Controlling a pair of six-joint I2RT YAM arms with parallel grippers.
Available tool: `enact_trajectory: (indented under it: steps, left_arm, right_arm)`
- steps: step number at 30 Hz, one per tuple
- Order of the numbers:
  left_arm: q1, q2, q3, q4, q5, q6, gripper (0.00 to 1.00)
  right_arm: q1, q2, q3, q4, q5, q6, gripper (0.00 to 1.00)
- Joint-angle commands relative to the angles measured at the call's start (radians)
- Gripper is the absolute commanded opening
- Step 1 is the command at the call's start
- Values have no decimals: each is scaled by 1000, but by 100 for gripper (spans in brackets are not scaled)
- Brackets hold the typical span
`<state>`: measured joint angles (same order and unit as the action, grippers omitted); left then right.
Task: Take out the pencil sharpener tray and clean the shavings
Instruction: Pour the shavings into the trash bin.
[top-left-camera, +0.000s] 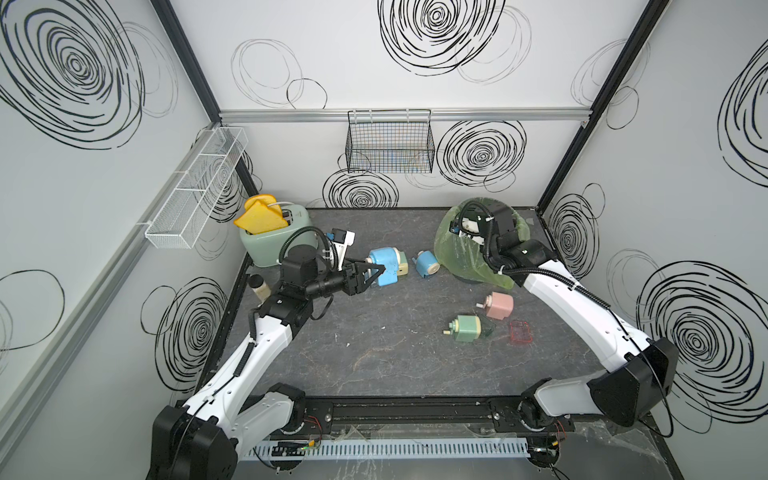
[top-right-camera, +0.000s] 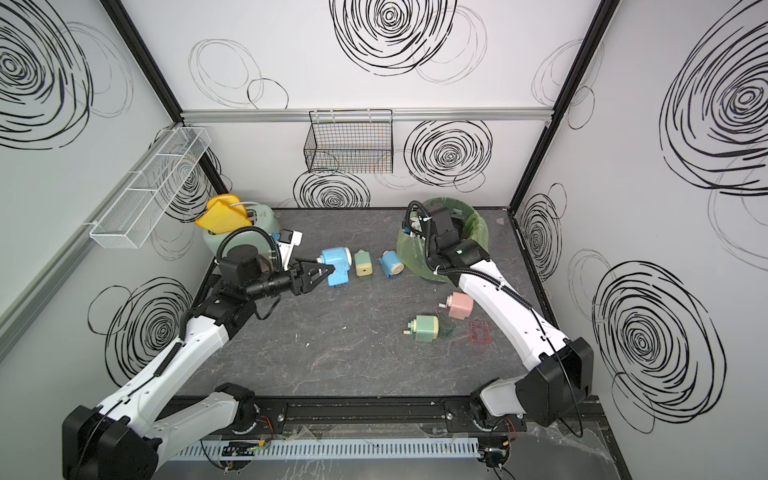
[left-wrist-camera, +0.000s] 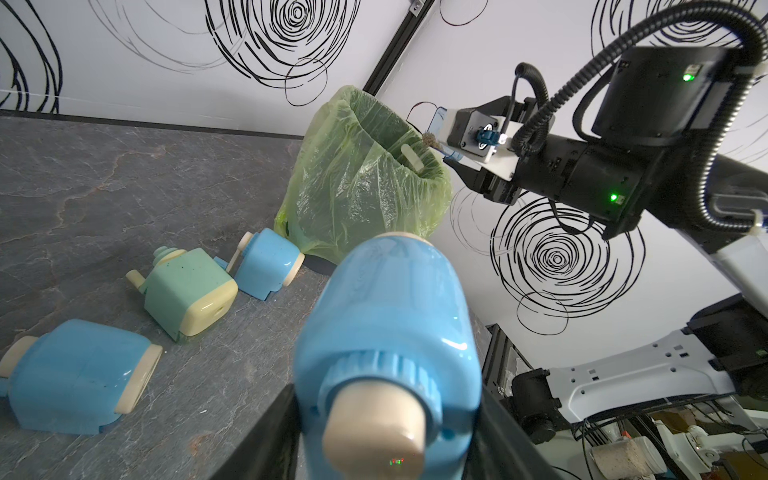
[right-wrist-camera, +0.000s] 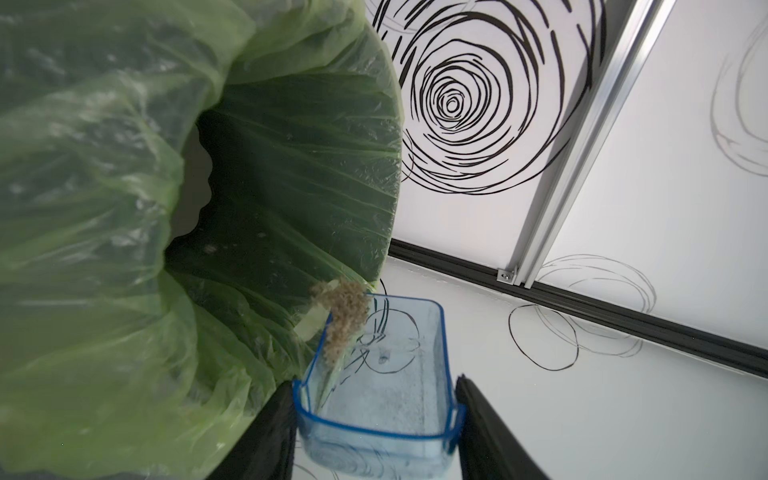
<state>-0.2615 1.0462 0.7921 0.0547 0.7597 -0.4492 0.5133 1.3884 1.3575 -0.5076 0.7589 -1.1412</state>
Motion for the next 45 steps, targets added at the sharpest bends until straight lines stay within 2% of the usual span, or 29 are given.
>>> enact_trajectory:
  steps: [1,3,5,6,8,9,10,11,13,14,16,18,19,21,22,24,25,27,29,30,32,33,35,38,40,41,43,44,45]
  left_arm:
    - [4,-12,-2,81,22,-7,28]
    - [4,-16,1,77,23,-5,28]
    - [6,-16,3,61,14,6,28]
    - [7,-15,-2,72,17,-1,28]
    - [6,-18,-1,76,23,-3,28]
    - [7,-19,1,67,19,3,28]
    - [8,-18,1,65,17,4,28]
    - [8,-18,-2,70,18,0,28]
    - [8,-20,-1,79,23,-5,28]
    - [7,-21,1,70,21,1,28]
    - [8,-19,-2,69,18,1,28]
    - [8,-20,-4,81,26,-8,28]
    - [7,-22,-1,73,23,-1,28]
    - [9,-20,-1,66,17,4,28]
    - [9,-19,-4,78,22,-5,28]
    - [8,-21,-2,80,27,-6,28]
    - [9,-21,1,67,21,3,28]
    - [10,-21,-4,71,20,-2,28]
    - [11,-24,-5,85,27,-10,28]
    - [11,-24,-1,74,24,-2,28]
    - [12,-22,-3,65,17,4,28]
    - [14,-22,-8,82,23,-9,28]
    - [13,-26,-6,87,28,-11,28]
    - [17,-24,-8,73,19,-3,28]
    - [16,-26,-11,90,27,-14,28]
    - [17,-25,-9,85,27,-11,28]
    - [23,-22,-9,88,27,-13,28]
    - [27,-20,-13,101,34,-24,28]
    - [27,-20,-13,110,37,-30,28]
  right_arm:
    - [-11,-27,12,-94,-67,13,29]
    - [-14,-22,-34,203,133,-69,20]
    - [-22,-13,53,-98,-65,48,30]
    - [-25,-24,30,-75,-73,33,28]
    - [-35,-16,-11,217,134,-60,19]
    - [-38,-7,23,144,102,-21,24]
    - [-41,-4,70,-68,-35,56,31]
    - [-41,-12,62,-109,-96,59,31]
    - [-38,-18,-17,212,108,-46,23]
    - [-38,-14,-13,213,115,-48,25]
    - [-47,-15,44,-101,-108,56,34]
    - [-46,-23,-23,161,49,-25,21]
    - [-42,-15,-24,225,110,-50,22]
    - [-44,-9,48,-109,-97,65,35]
    - [-42,-20,27,-94,-111,53,32]
    - [-45,-21,-34,244,107,-43,22]
    - [-50,-17,-7,182,86,-14,27]
    - [-57,-18,46,-115,-130,82,35]
    - [-56,-26,-17,170,50,7,23]
    - [-55,-25,-24,237,101,-18,24]
    - [-58,-24,32,-69,-117,91,37]
    - [-52,-35,4,-60,-148,93,36]
    - [-42,-36,-39,107,-25,80,29]
    - [-56,-46,-19,-58,-154,116,36]
    - [-59,-66,-83,198,1,6,24]
    - [-57,-66,-82,299,56,-20,26]
    - [-54,-61,-3,-39,-169,91,38]
    - [-46,-68,-31,-29,-183,71,33]
    - [-40,-70,-77,131,-59,24,26]
